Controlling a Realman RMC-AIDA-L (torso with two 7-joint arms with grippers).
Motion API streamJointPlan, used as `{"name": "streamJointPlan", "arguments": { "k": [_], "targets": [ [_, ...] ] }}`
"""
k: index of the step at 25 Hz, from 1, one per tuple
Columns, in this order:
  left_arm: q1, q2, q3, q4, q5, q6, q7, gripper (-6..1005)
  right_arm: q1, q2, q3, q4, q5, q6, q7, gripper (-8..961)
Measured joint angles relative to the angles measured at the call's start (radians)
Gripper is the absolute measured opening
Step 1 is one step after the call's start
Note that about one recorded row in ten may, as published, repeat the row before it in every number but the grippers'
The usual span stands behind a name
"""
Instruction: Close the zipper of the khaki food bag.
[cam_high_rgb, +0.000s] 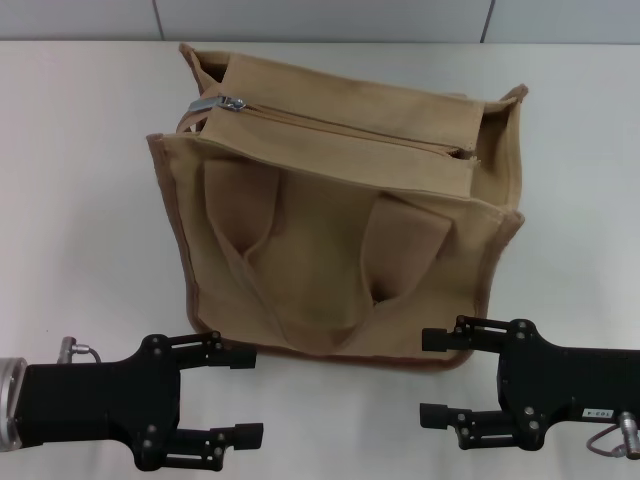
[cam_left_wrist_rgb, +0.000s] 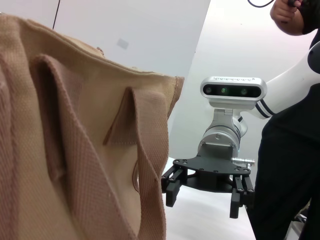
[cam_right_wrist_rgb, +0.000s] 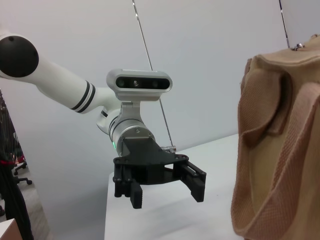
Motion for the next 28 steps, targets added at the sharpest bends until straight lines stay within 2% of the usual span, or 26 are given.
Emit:
{"name": "streamJointPlan", "arguments": {
  "k": [12,17,22,23,24,25,26,27,28],
  "targets": [
    [0.000,0.000,-0.006,0.000,-0.007,0.021,0.003,798,0.000,0.000,0.002,0.000,0.000,0.000,0.000,775],
    [-0.009,-0.003,-0.059,0.001,-0.008,0.086,0.007,798,0.000,0.000,0.002,-0.001,0.000,0.000,0.000,775],
    [-0.030,-0.027,-0.176,0.002,-0.010,0.153,0.014,799,-0.002,0.000,0.002,-0.002,0.001,0.000,0.000,775],
    [-0.030,-0.027,-0.176,0.002,-0.010,0.153,0.014,799,-0.003,0.000,0.002,-0.003,0.001,0.000,0.000,775],
    [-0.042,-0.054,-0.277,0.002,-0.017,0.158,0.019,799,-0.004,0.000,0.003,-0.003,0.002,0.000,0.000,775],
    [-0.042,-0.054,-0.277,0.002,-0.017,0.158,0.019,798,-0.004,0.000,0.003,-0.003,0.002,0.000,0.000,775],
    [-0.047,-0.074,-0.360,-0.003,-0.058,0.160,0.022,798,-0.005,0.000,0.004,-0.003,0.002,0.000,0.000,776],
    [-0.047,-0.074,-0.360,-0.003,-0.058,0.160,0.022,798,-0.005,0.000,0.004,-0.003,0.002,0.000,0.000,776],
    [-0.048,-0.082,-0.396,-0.008,-0.101,0.161,0.024,798,-0.006,0.000,0.004,-0.003,0.003,0.000,0.000,776]
  ]
}}
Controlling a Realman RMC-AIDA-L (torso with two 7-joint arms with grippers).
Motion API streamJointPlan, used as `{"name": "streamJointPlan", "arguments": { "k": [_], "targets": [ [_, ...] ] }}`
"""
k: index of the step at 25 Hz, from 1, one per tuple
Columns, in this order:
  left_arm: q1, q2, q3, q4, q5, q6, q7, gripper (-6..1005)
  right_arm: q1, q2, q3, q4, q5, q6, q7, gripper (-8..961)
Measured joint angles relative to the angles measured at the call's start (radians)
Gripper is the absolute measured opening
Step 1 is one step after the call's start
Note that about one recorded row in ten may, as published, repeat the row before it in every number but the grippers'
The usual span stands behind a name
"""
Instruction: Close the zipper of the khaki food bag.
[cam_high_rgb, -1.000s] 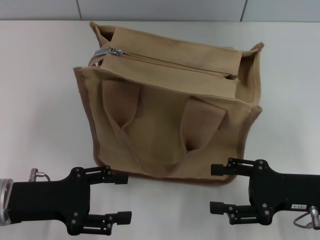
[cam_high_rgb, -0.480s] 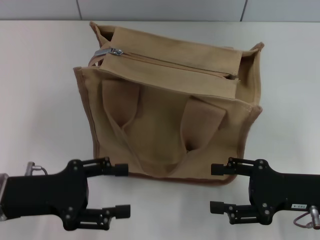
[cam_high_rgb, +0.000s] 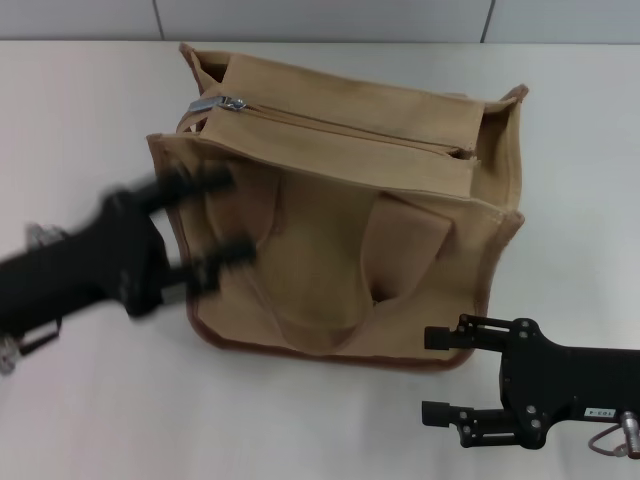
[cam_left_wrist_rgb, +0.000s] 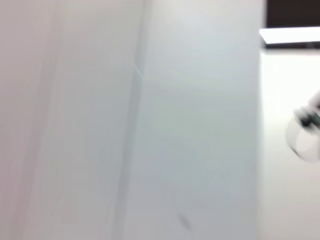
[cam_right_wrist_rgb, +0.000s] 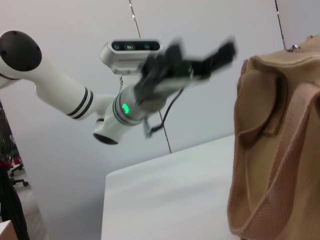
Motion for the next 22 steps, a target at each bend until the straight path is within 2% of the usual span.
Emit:
{"name": "streamJointPlan", "arguments": {
  "k": [6,9,10,11,13,17,22],
  "targets": [
    [0.001,-0.005,-0.040,-0.097,-0.306,-0.023,0.044,799,-0.001,0.000,0.002,-0.001,0.003,0.001,0.000,776],
    [0.001,-0.005,-0.040,-0.097,-0.306,-0.023,0.044,798,-0.002,0.000,0.002,-0.001,0.007,0.001,0.000,776],
    [0.016,0.001,-0.040,-0.099,-0.377,-0.131,0.106,798,-0.003,0.000,0.002,-0.001,0.010,0.001,0.000,776],
    [0.023,0.016,-0.034,-0.092,-0.359,-0.217,0.137,798,-0.003,0.000,0.002,-0.001,0.010,0.001,0.000,776],
    [0.027,0.029,-0.030,-0.089,-0.337,-0.259,0.156,798,-0.004,0.000,0.002,-0.001,0.011,0.001,0.000,776],
    [0.038,0.074,-0.027,-0.076,-0.234,-0.349,0.213,799,-0.004,-0.001,0.002,-0.002,0.011,0.002,0.000,776],
    [0.032,0.082,-0.027,-0.006,-0.088,-0.324,0.214,799,-0.005,-0.002,0.002,-0.003,0.013,0.001,0.000,776]
  ]
}}
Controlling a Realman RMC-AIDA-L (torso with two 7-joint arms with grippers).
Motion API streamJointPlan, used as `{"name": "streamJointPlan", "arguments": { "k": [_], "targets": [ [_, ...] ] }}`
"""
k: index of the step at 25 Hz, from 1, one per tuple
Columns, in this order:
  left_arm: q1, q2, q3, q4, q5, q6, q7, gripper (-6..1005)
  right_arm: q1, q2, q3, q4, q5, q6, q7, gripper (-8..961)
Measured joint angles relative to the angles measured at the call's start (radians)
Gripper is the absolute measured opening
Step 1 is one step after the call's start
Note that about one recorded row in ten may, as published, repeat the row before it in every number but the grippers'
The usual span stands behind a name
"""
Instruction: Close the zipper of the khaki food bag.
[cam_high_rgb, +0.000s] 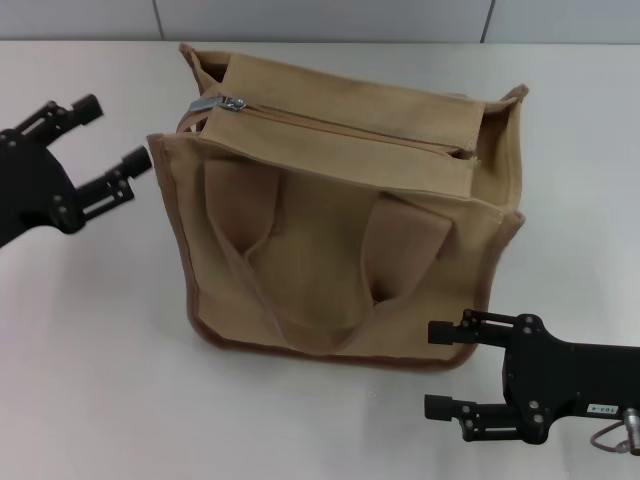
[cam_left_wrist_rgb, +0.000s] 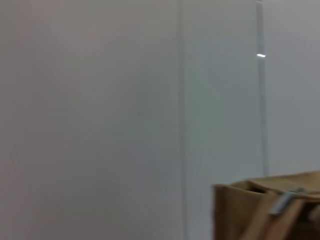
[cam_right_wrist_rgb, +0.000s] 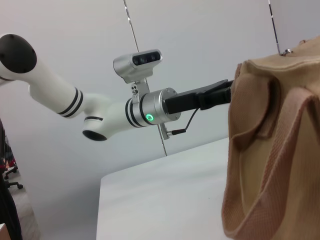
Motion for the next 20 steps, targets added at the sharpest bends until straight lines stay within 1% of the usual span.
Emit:
{"name": "streamJointPlan", "arguments": {
  "k": [4,6,9,14,17,20],
  "targets": [
    [-0.021,-0.005,-0.001,0.011,0.057,0.015,0.003,799,0.002,-0.001,0.000,-0.001,0.000,0.000,0.003,776],
    [-0.030,-0.016,-0.005,0.012,0.064,-0.010,0.020,798,0.004,-0.001,0.000,-0.001,0.000,0.000,0.006,775],
    [-0.034,-0.040,-0.024,0.013,0.054,-0.051,0.083,798,0.004,-0.001,0.000,-0.001,0.000,-0.001,0.007,775],
    [-0.040,-0.067,-0.062,0.013,0.046,-0.081,0.178,798,0.001,-0.002,0.005,-0.001,0.001,-0.010,0.011,775],
    [-0.042,-0.084,-0.130,0.004,0.043,-0.087,0.246,798,0.001,-0.001,0.010,-0.001,0.001,-0.010,0.012,775],
    [-0.042,-0.088,-0.202,-0.044,0.014,-0.067,0.314,798,0.001,-0.001,0.012,0.002,0.001,-0.011,0.012,775]
  ]
}}
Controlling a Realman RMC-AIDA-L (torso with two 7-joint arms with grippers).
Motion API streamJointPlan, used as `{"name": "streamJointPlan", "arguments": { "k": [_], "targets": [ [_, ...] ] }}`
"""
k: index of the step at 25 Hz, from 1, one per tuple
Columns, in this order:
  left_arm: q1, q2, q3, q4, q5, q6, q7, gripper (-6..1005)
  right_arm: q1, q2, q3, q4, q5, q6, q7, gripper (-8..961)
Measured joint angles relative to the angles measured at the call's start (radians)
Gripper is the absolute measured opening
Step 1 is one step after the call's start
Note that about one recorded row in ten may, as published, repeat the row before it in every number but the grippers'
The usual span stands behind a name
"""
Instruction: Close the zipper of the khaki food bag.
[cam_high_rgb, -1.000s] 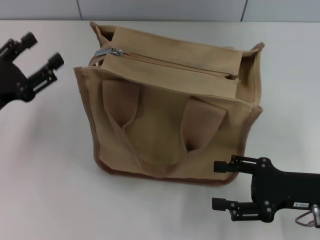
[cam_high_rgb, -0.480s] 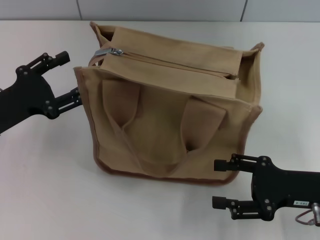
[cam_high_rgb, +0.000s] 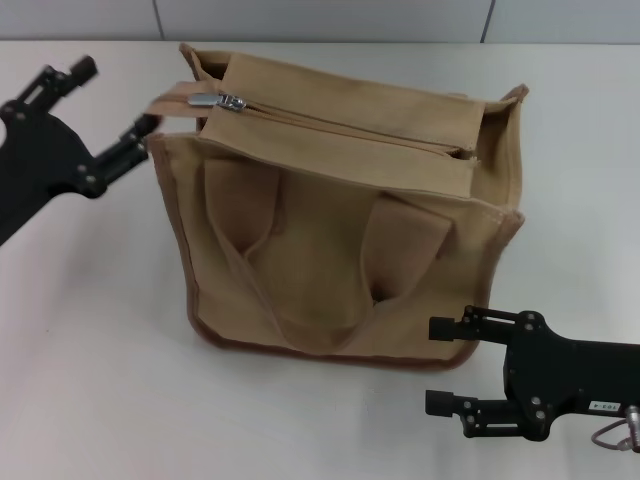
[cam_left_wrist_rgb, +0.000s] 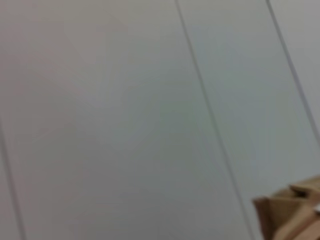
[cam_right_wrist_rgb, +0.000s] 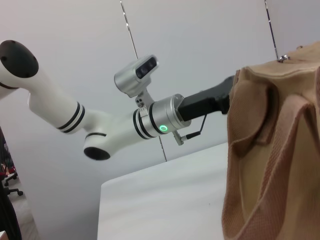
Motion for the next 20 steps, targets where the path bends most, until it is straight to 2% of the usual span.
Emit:
{"name": "streamJointPlan", "arguments": {
  "k": [4,9,11,18,20],
  "targets": [
    [0.006,0.000,-0.014,-0.040,-0.038,0.027,0.077,799,0.001,0.001,0.006,0.001,0.000,0.000,0.000,775],
    [0.011,-0.004,-0.015,-0.073,-0.040,0.064,0.167,737,0.003,0.001,0.012,0.003,0.000,0.000,0.000,775],
    [0.011,-0.004,-0.012,-0.106,-0.039,0.078,0.275,713,0.004,0.001,0.013,0.003,0.000,0.000,0.001,775],
    [0.002,-0.004,-0.010,-0.134,-0.036,0.065,0.371,626,0.006,0.001,0.012,0.003,0.000,0.000,0.001,775],
    [-0.004,-0.004,-0.009,-0.133,-0.031,0.048,0.378,543,0.006,0.001,0.012,0.002,0.000,0.000,0.002,775]
  ]
}}
